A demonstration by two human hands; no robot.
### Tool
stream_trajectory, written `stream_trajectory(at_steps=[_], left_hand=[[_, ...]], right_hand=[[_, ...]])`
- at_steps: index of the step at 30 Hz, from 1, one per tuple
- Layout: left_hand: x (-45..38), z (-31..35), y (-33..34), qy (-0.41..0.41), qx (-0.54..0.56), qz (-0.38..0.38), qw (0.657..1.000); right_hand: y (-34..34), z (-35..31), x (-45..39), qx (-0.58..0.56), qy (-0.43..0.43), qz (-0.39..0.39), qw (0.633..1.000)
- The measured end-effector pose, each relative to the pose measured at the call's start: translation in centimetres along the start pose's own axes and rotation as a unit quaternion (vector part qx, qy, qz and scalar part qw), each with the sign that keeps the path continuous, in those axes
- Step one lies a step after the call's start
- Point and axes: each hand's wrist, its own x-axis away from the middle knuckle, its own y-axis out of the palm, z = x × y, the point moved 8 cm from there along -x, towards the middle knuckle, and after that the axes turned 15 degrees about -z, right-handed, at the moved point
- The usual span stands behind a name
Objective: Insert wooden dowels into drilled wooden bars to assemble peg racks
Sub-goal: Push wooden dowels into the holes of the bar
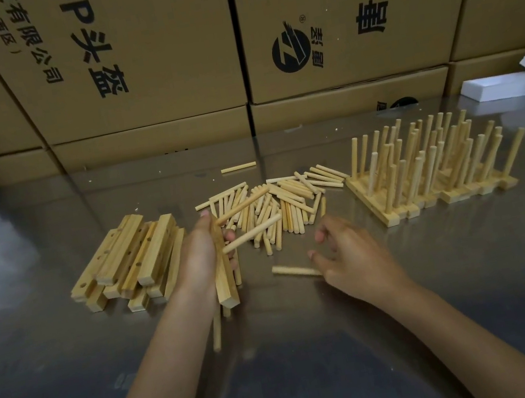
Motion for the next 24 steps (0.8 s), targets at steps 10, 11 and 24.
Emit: stream_trajectory(at_steps=[10,11,24], left_hand=[[-0.2,-0.2,0.1,0.000,-0.008,-0.002,1.000],[-0.2,-0.2,0.1,0.001,-0.010,-0.004,1.000],[-0.5,-1.1,0.8,-0.013,-0.017,-0.016,1.000]], right_hand=[[1.9,-1.6,0.0,-0.075,-0.061,-0.168,0.981],[2.7,-2.2,0.3,-0.063,-0.073,-0.226,0.969],[2.0,-4.5,0.9,-0.265,-0.128,-0.182,0.938]])
